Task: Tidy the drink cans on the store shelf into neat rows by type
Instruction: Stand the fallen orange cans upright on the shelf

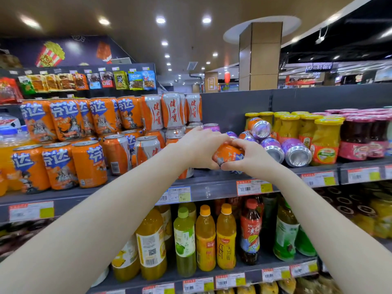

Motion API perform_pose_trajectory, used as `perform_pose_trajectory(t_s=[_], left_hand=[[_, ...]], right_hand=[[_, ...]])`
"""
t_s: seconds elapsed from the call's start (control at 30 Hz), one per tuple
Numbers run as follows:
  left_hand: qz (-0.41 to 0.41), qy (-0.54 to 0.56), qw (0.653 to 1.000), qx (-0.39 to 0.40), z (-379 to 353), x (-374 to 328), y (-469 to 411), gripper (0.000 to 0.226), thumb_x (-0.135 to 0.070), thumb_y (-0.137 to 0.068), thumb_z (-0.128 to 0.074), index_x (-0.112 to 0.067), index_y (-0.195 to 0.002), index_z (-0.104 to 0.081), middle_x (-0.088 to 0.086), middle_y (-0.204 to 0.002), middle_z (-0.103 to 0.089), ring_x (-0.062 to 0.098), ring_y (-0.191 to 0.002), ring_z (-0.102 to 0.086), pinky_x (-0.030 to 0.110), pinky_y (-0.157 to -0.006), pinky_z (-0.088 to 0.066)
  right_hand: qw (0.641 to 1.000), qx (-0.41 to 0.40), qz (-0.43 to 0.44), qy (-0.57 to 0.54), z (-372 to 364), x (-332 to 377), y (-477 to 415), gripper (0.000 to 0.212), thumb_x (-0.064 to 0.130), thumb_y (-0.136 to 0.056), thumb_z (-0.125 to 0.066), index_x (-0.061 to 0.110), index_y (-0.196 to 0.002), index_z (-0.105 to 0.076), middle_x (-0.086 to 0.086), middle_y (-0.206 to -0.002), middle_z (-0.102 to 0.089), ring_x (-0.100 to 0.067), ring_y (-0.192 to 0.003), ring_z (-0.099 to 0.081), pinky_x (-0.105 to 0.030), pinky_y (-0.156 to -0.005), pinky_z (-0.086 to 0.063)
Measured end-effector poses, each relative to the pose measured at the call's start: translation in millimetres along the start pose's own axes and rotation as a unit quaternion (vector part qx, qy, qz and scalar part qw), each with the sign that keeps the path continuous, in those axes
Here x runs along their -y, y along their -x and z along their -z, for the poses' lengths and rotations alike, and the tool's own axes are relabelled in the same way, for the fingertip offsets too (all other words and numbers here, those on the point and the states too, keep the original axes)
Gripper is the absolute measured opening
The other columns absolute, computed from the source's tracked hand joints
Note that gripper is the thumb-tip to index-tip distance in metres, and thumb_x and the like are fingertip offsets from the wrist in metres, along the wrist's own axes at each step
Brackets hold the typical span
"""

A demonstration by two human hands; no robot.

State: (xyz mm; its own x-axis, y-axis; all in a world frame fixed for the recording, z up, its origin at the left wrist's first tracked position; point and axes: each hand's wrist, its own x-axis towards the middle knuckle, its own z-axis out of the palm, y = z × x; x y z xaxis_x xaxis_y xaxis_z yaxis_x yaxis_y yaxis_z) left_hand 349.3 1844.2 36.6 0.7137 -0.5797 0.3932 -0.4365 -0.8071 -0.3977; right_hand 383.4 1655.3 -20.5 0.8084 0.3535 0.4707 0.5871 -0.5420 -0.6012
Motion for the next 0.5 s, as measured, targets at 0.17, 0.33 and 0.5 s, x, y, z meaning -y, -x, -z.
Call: perform_pose_trajectory(t_s=[0.17, 0.33, 0.5], left_hand=[[-0.004, -0.018, 1.0, -0.023, -13, -8, -2, 0.07, -0.058, -0.081, -0.071, -0.029, -0.14, -0.048, -0.003, -0.127, -0.063, 0.02, -0.115, -0.06, 0.041, -0.097, -0.049], [0.021, 0.014, 0.999, -0.039, -20, -14, 3, 0.068, -0.052, -0.083, -0.071, -0.025, -0.141, -0.047, -0.002, -0.127, -0.062, 0.019, -0.113, -0.059, 0.039, -0.091, -0.053], [0.056, 0.057, 0.996, -0.048, -28, -23, 5, 0.07, -0.049, -0.086, -0.071, -0.022, -0.144, -0.042, 0.001, -0.129, -0.056, 0.02, -0.115, -0.055, 0.037, -0.086, -0.053]], right_hand=[[0.999, 0.011, -0.002, -0.05, 8, -7, 5, 0.075, 0.04, -0.066, -0.09, 0.038, -0.131, -0.053, 0.011, -0.124, -0.061, -0.008, -0.108, -0.062, -0.029, -0.086, -0.057], [0.995, 0.005, -0.012, -0.098, 22, -14, 15, 0.065, 0.03, -0.076, -0.087, 0.035, -0.13, -0.05, 0.01, -0.123, -0.06, -0.004, -0.107, -0.062, -0.02, -0.073, -0.057], [0.979, -0.059, -0.028, -0.195, 21, -28, 24, 0.058, 0.018, -0.084, -0.08, 0.023, -0.135, -0.054, 0.004, -0.128, -0.062, -0.006, -0.11, -0.063, -0.022, -0.075, -0.058]])
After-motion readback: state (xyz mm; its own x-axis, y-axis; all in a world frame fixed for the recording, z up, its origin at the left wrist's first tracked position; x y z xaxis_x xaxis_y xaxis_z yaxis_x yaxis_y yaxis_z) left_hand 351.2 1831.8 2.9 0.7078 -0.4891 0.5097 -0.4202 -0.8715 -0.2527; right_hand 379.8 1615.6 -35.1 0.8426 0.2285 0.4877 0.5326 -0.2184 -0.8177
